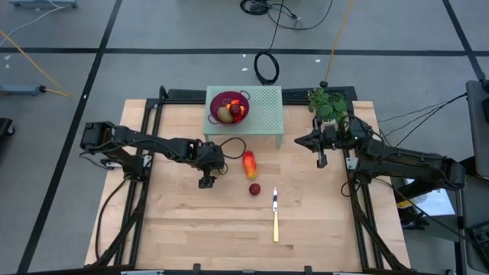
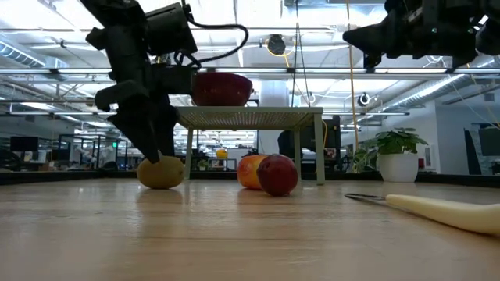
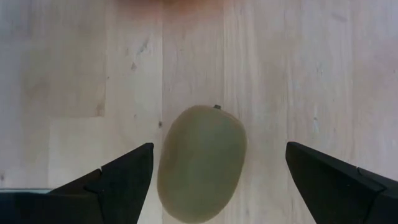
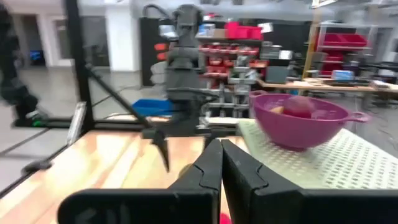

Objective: Pick & Place Fruit
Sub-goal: Put the kiwi into violet strainer bowl on the shelf

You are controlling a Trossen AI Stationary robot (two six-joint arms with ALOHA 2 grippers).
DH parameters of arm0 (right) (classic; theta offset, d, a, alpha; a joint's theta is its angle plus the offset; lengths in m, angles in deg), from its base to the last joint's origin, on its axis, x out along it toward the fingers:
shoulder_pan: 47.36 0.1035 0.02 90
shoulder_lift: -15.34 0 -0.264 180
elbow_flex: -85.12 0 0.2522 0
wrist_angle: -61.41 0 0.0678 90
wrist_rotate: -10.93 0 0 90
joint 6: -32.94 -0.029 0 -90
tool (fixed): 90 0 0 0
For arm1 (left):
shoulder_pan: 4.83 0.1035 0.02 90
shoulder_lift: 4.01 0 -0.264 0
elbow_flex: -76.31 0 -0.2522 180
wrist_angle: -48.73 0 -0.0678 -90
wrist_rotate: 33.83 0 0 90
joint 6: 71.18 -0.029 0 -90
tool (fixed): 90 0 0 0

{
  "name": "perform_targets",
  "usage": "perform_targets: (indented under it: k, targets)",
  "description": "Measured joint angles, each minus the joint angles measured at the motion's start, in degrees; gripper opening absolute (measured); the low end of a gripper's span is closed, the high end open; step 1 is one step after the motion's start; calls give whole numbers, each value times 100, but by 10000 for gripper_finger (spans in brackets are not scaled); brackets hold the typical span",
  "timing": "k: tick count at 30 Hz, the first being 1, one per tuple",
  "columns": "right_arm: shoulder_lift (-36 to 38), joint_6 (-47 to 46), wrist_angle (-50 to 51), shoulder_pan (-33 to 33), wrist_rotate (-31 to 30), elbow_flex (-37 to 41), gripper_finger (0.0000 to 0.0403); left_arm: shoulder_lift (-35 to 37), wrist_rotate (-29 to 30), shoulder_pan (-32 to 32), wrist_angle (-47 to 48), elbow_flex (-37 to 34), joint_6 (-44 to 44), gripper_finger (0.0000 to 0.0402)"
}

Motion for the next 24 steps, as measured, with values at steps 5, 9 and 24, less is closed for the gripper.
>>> perform_targets:
  k: [5,9,24]
  targets:
    - [20,-81,119,-218,463,0,0,-245,-76,0,-22,-2,82,361]
    - [68,-151,109,-354,448,126,0,-421,117,0,-32,-2,148,361]
    - [216,-771,-1565,-422,429,1212,0,-572,94,0,-47,-2,96,357]
